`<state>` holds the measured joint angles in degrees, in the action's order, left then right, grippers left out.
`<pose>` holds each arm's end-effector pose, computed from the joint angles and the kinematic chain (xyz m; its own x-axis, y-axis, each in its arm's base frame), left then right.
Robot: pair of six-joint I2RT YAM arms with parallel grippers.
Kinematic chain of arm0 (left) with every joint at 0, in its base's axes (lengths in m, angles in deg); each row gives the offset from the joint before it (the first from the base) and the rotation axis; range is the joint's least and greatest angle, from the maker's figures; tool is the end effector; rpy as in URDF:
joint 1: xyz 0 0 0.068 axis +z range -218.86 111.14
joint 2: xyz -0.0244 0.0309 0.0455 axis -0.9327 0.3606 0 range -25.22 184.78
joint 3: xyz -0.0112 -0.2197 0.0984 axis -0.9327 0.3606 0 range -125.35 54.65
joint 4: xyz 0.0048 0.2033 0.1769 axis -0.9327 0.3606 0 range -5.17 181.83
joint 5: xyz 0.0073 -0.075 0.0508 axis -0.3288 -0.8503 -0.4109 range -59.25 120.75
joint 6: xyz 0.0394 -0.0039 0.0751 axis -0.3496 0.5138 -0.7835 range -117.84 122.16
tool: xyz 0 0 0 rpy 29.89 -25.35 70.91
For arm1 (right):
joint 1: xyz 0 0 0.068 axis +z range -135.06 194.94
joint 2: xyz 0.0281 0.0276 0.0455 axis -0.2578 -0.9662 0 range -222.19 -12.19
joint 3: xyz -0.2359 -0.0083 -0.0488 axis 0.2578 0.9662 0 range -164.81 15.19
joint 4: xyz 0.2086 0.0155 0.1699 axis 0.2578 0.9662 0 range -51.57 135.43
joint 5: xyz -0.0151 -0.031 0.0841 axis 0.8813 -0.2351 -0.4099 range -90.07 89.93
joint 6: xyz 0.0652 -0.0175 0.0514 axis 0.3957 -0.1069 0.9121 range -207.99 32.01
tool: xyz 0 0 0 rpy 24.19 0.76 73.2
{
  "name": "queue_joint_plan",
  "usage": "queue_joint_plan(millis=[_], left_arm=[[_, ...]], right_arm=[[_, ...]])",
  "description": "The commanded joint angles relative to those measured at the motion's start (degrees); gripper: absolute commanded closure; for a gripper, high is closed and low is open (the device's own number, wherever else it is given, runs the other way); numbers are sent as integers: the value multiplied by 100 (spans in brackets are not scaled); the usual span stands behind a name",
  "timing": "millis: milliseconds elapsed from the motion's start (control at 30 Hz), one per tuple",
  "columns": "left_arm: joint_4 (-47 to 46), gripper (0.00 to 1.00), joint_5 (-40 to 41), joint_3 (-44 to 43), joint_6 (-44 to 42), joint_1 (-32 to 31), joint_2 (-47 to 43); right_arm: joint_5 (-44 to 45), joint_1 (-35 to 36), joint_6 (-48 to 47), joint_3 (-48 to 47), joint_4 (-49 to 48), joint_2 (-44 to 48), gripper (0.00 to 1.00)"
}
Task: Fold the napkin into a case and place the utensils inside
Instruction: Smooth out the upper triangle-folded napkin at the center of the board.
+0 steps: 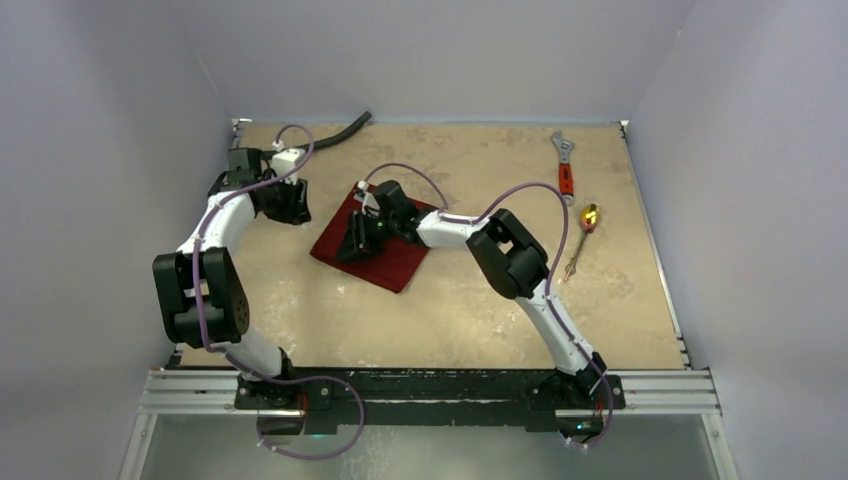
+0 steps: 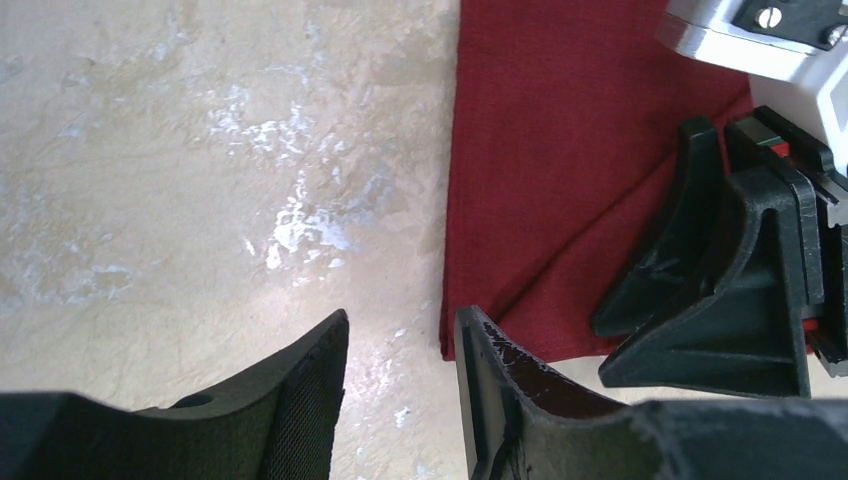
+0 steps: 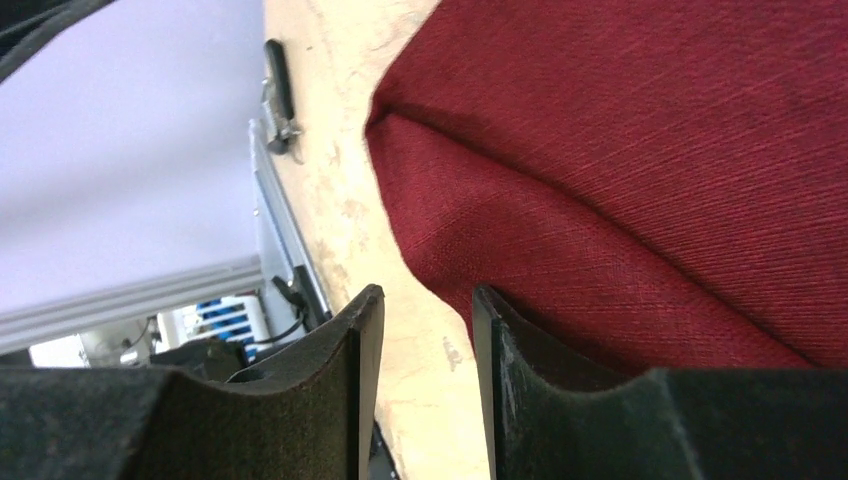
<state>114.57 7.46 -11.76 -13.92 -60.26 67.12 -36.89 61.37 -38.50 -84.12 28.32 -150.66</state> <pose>0.3644 0.0254 0.1697 -0.7616 0.1420 -0.6324 0.3059 0.9389 -0.1576 0.3428 0.4252 0.0881 -0.9330 -0.0977 -0.3465 -0.3568 0.3795 0.8537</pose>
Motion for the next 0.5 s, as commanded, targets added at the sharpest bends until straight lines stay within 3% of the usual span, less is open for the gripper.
queue_joint_plan(millis=[0, 200, 367, 467], left_arm=[[148, 59, -649, -2, -333, 19, -184], [360, 62, -1306, 147, -586, -63, -137], [620, 62, -1908, -14, -685, -557, -92], [665, 63, -2057, -53, -728, -1079, 106]], right_arm=[[-785, -86, 518, 166, -841, 560, 58], [-682, -613, 195, 1046, -843, 1616, 59], [-462, -1309, -212, 1934, -657, 1954, 70], [-402, -1544, -531, 1926, -390, 1711, 76]])
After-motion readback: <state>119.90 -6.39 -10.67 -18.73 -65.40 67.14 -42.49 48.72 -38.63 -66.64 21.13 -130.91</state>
